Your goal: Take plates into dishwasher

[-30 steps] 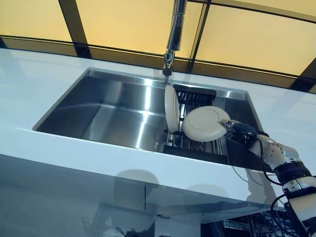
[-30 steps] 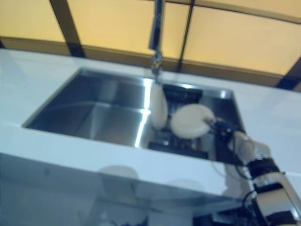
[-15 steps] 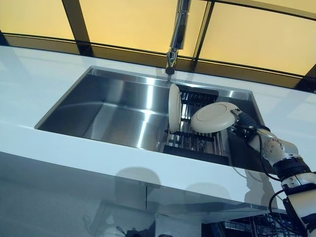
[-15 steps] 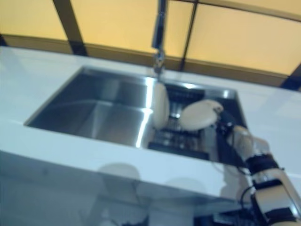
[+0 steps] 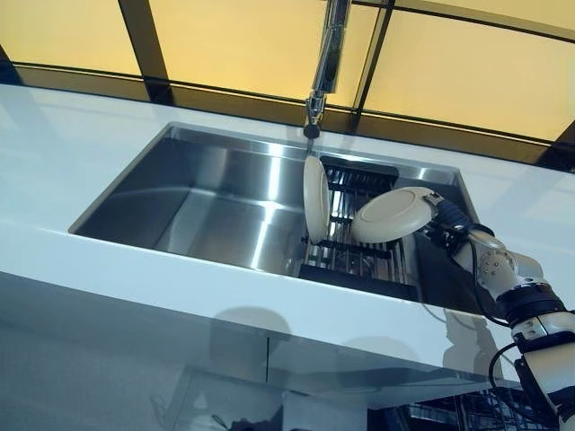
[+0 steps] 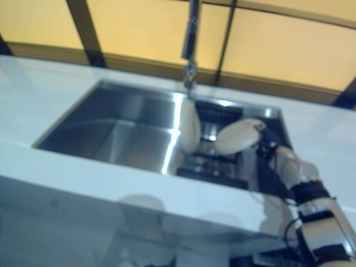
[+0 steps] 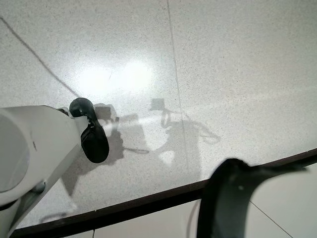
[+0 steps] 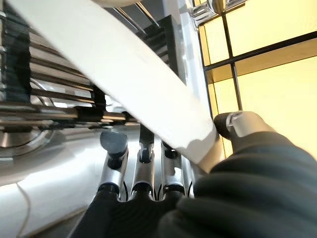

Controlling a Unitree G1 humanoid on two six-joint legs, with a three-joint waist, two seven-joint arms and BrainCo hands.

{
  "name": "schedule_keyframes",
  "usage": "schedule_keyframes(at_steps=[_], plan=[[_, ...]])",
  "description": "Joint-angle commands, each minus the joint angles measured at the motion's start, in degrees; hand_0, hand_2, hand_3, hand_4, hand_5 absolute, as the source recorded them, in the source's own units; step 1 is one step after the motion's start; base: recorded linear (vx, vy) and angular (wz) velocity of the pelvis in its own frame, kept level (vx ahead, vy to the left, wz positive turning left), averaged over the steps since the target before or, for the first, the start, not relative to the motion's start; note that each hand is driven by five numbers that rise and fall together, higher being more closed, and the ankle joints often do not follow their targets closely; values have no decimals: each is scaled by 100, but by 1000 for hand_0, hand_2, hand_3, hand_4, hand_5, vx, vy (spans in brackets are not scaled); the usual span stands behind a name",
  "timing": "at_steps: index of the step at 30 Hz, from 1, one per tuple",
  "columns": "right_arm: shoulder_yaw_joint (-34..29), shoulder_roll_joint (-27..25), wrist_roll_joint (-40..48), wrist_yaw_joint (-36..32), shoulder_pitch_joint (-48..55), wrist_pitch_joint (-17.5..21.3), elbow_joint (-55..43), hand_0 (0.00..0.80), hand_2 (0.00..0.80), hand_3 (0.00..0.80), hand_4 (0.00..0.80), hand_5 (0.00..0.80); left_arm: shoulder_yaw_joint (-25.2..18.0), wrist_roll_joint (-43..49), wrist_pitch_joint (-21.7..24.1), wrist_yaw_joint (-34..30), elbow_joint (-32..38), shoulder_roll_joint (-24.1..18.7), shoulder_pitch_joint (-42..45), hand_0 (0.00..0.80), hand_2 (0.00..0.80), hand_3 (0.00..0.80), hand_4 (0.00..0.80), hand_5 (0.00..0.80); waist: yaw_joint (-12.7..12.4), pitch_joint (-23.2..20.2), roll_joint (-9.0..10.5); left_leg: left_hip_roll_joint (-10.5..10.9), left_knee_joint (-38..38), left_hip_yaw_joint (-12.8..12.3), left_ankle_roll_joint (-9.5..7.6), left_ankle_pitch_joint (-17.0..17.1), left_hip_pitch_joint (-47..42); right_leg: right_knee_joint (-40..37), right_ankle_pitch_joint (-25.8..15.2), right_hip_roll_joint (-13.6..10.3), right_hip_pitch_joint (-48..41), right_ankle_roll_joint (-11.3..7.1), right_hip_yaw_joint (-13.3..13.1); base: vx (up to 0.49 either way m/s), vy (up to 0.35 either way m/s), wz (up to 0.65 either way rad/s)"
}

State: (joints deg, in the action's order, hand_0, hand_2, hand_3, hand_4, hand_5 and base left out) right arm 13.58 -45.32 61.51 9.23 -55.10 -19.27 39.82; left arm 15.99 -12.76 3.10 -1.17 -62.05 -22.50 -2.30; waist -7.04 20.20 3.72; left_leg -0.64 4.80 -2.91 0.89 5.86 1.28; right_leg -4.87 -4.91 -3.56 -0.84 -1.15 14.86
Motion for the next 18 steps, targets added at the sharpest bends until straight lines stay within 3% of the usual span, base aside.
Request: schedule_keyframes(at_steps=[1, 18], plan=[[111, -485, -271, 107, -668, 420, -125, 800, 800, 800, 800, 800, 241, 40, 89, 34, -254, -24, 47, 0, 0, 0, 0, 0, -5, -483, 214, 36, -1, -108, -32, -610, -248, 187, 104, -297, -48, -575, -70, 0, 0, 0], [265, -842, -474, -42, -910, 410, -157, 800, 800, 800, 800, 800, 94, 249, 150, -23, -465, -8, 141, 0, 0, 0, 0, 0, 35, -1024, 418, 14, -25, -221, -57, -763, -576, 91, 149, -235, -358, -595, -154, 1, 0, -2]])
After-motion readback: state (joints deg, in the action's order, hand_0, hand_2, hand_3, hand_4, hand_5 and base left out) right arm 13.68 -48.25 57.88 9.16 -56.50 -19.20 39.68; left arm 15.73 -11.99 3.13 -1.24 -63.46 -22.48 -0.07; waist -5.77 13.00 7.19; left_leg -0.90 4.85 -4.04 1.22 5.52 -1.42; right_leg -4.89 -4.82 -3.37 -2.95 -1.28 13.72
